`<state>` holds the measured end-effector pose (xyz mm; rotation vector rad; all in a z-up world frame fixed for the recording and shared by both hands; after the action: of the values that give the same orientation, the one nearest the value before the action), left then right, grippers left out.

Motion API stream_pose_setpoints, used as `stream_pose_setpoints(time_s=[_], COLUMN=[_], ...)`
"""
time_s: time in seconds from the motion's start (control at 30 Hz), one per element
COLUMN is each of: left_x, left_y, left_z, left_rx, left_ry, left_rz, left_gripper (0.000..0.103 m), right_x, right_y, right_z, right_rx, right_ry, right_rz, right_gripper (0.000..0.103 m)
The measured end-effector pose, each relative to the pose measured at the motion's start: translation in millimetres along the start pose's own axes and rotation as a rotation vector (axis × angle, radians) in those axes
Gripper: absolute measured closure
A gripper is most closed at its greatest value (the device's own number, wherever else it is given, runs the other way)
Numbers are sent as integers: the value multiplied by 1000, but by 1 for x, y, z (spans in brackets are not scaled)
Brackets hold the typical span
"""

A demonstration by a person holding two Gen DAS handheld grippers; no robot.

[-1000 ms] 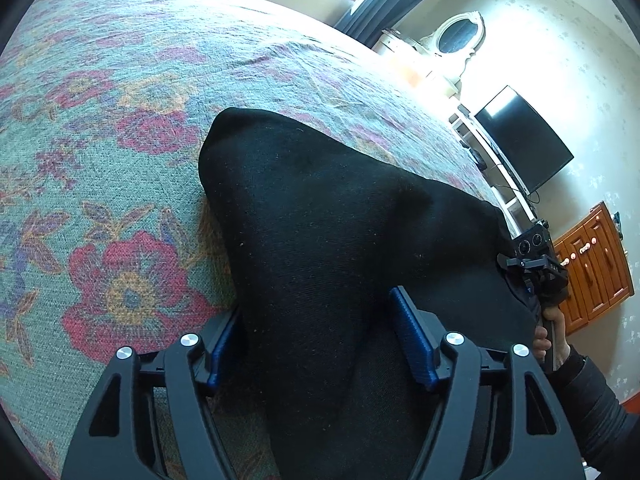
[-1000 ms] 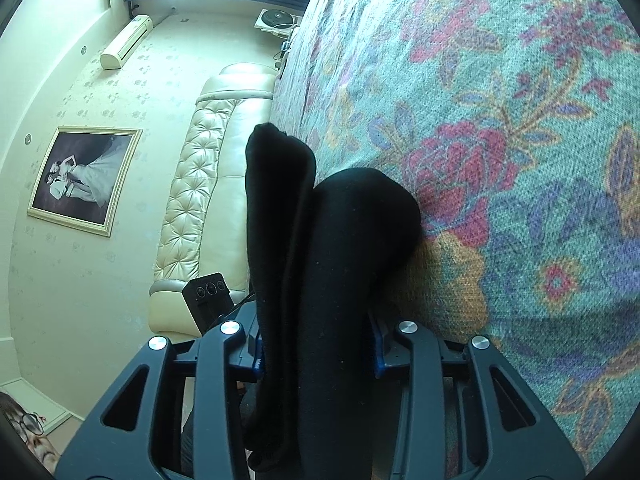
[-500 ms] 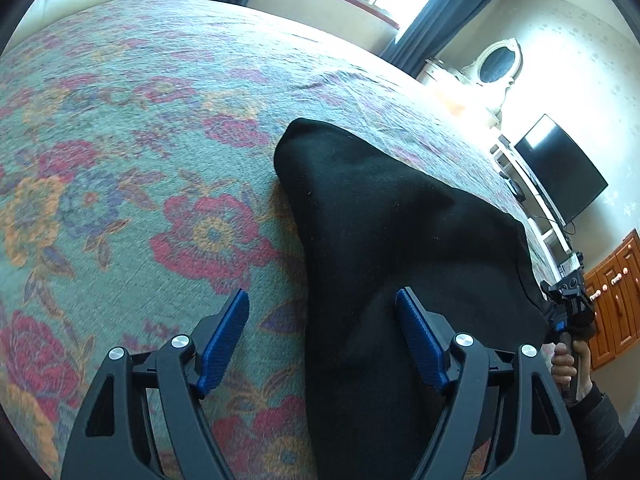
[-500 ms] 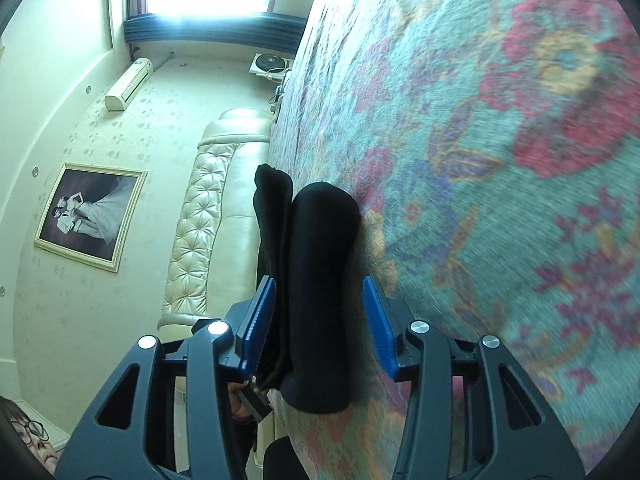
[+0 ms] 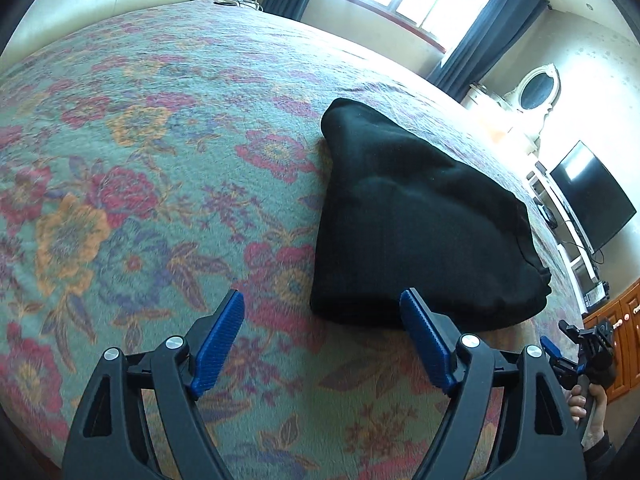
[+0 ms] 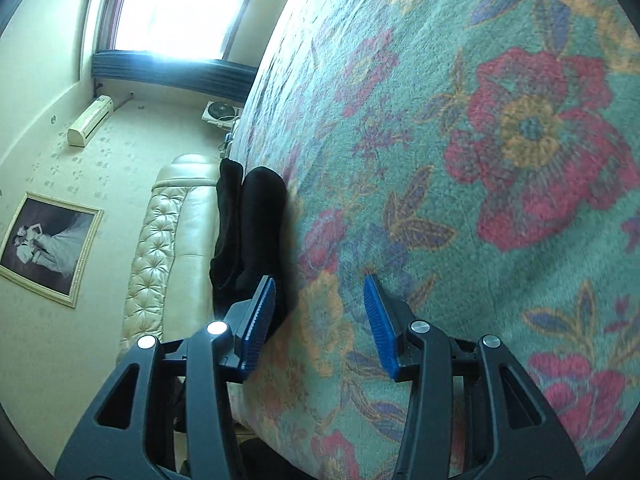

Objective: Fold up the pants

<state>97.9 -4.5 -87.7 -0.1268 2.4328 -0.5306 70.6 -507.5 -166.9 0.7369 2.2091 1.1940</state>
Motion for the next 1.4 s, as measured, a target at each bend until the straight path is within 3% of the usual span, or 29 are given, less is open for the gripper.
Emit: stream_pose_setpoints(time_s=[0.07, 0.13, 0.23, 0.33, 0.43, 0.73, 1.0, 1.3, 1.4], left_x=[10, 29, 44, 58, 70, 90, 96, 79, 78], left_y=[-8, -22, -41, -60, -73, -84, -82, -93, -95], left_z=[-4, -14, -20, -21, -20, -28, -28, -49, -51], left_rx=[-47, -93, -116, -122, -137, -148, -128, -129, -134], left_ry=[5, 5, -20, -23, -25, -63, -50, -146, -160], left_rz=[36, 74, 124, 164, 192, 183, 144, 180, 193], left_gripper=[24, 24, 24, 24, 24, 24, 24, 24, 24], right_x=[18, 41, 78, 113, 142, 185, 187, 191, 192], right_y=[12, 36, 73, 106, 132, 157, 158, 172, 178], right_z=[-6, -6, 4, 20, 39, 66, 68, 59, 57], right_rx=[112, 248, 485, 588, 637, 624, 615, 599, 598], right_ry=[-55, -106, -172, -195, -184, -138, -143, -189, -201], right_rz=[-71, -189, -403, -568, -704, -792, -778, -803, -818], right_gripper=[51, 38, 32, 31, 31, 30, 30, 29, 23])
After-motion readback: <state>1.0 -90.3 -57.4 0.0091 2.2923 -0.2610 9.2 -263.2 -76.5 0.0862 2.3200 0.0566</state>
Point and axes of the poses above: each gripper's, at about its wrist camera, not at the fingertips, and z roughly the way its jaws point, y to its left, x to its underside, the point moved 1 cm from there along z, roughly the way its jaws point, and after that the axes turned 2 degrees about x, right-handed, at the moved point
